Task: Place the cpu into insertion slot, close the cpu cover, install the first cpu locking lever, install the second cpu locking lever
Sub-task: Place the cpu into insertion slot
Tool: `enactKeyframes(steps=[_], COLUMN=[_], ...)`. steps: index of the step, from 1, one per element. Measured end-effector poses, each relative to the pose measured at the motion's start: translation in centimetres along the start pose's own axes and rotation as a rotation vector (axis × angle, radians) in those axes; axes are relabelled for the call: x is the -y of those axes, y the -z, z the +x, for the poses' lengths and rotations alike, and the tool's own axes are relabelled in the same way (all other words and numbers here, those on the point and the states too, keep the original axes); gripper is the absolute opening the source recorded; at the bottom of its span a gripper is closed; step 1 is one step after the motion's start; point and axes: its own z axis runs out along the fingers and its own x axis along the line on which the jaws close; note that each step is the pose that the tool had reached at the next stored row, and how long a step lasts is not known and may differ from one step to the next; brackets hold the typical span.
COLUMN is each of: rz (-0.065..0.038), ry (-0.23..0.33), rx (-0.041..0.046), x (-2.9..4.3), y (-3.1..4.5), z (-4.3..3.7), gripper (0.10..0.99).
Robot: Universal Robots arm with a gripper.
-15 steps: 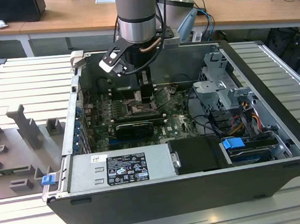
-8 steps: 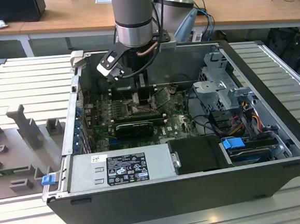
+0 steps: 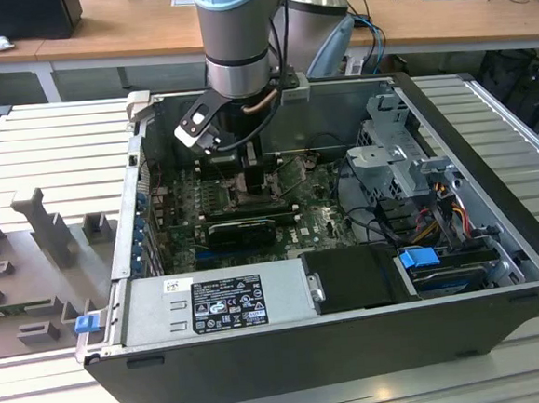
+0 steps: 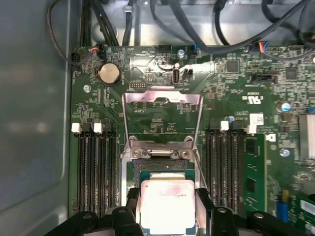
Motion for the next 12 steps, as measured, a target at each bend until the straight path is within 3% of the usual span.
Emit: enactKeyframes(steps=[2,12], rz=[0.002,0.014], ry=[0.0,-0.003], rx=[-0.0001,0.0], x=[0.07,-0.19], y=[-0.67,-1.62], z=[0.04,0.09], gripper=[0.533,0.533])
